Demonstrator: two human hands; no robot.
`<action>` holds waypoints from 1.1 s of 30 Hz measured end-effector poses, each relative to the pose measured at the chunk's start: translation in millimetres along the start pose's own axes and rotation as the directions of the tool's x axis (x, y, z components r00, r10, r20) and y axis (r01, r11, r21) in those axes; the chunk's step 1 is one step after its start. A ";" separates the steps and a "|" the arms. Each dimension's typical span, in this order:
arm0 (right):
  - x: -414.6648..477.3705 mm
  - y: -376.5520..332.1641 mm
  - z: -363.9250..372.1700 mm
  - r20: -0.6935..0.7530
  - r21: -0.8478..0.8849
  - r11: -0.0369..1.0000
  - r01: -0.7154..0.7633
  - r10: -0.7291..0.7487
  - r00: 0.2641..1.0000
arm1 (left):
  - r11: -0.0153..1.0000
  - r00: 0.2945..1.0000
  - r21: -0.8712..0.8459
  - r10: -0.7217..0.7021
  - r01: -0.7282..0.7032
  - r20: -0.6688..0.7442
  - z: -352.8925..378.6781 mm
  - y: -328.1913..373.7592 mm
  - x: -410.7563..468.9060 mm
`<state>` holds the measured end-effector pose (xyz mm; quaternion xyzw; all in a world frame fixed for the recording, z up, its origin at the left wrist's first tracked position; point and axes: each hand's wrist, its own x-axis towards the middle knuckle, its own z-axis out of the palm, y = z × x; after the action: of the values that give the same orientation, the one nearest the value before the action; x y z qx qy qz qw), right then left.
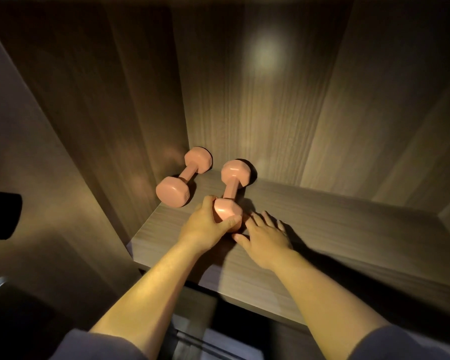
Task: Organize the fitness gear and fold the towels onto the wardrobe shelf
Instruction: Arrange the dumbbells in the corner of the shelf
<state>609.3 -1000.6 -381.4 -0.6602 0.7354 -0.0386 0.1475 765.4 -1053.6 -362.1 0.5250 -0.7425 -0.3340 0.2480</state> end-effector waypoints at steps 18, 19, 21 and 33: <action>-4.2 27.5 34.4 -0.090 -0.101 0.994 0.033 -0.042 0.995 | 0.750 0.929 0.647 0.326 -0.140 -0.177 3.8 -10.4 6.8; -4.1 27.3 34.3 -0.088 -0.103 0.994 0.033 -0.042 0.995 | 0.737 0.929 0.662 0.326 -0.133 -0.176 -0.8 -12.9 9.4; -4.8 27.0 34.3 -0.086 -0.107 0.994 0.034 -0.043 0.995 | 0.700 0.926 0.700 0.341 -0.137 -0.160 -8.0 -17.2 12.9; -4.5 30.9 36.5 -0.110 -0.092 0.995 0.046 -0.056 0.992 | 0.688 0.941 0.717 0.304 -0.109 -0.149 -17.4 -26.7 24.2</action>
<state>589.9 -987.3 -423.2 -0.6817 0.7262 -0.0468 0.0753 786.3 -1086.6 -370.4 0.5299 -0.8294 0.0729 0.1608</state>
